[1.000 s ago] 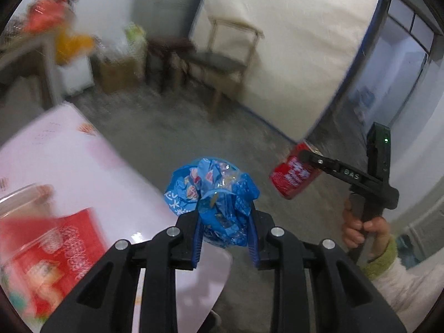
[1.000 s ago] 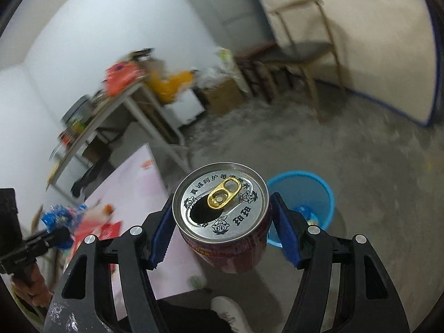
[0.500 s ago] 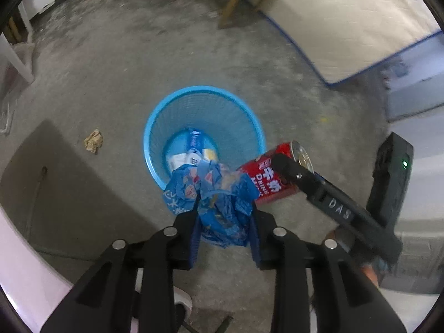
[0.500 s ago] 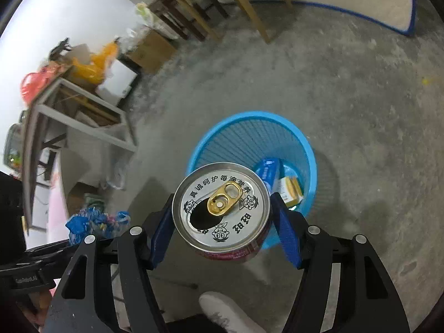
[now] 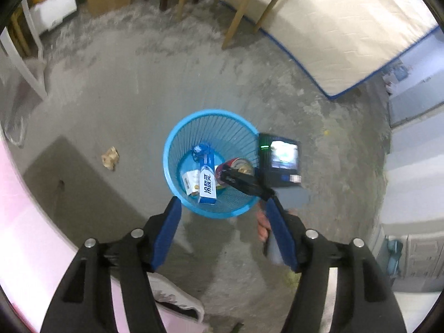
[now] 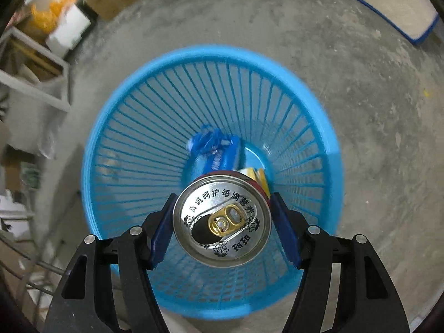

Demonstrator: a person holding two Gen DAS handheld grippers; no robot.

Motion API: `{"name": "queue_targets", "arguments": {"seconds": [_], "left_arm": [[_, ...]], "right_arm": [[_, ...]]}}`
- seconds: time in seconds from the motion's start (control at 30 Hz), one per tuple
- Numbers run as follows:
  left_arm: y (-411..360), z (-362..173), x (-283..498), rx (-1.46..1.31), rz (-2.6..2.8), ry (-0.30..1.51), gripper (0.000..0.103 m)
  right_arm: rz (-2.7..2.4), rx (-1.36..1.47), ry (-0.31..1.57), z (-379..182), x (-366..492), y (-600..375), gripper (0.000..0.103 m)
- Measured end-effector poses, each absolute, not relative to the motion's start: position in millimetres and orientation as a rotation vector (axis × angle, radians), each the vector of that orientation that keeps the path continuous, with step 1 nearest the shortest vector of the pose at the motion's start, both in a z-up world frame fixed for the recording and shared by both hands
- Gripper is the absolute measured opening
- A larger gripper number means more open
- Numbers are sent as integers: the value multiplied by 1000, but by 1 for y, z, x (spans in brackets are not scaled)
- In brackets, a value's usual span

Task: Collect trash
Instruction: 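Carry the wrapper and can over the wastebasket and open both tools, then move both tools back toward the table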

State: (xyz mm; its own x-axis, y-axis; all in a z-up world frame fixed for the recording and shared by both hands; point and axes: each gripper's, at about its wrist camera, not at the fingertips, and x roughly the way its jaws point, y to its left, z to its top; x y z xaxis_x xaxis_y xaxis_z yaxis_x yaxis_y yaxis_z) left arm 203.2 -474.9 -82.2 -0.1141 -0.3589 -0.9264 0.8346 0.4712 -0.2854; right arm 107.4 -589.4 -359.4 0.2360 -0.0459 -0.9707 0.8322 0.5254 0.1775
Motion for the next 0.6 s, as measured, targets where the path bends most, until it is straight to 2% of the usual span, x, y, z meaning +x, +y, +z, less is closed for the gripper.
{"name": "queue_targets", "arguments": {"seconds": [0.1, 0.17, 0.37, 0.6], "left_arm": [[-450, -49, 201, 482, -1091, 1263, 65], [-427, -25, 202, 466, -1093, 1216, 67], [-342, 33, 201, 356, -1074, 1087, 71], [-226, 59, 195, 203, -991, 979, 77]], "right_arm": [[-704, 786, 1220, -365, 108, -587, 66], [-698, 738, 1226, -361, 106, -585, 77], [-685, 696, 1122, -310, 77, -584, 77], [-627, 640, 932, -203, 15, -538, 79]]}}
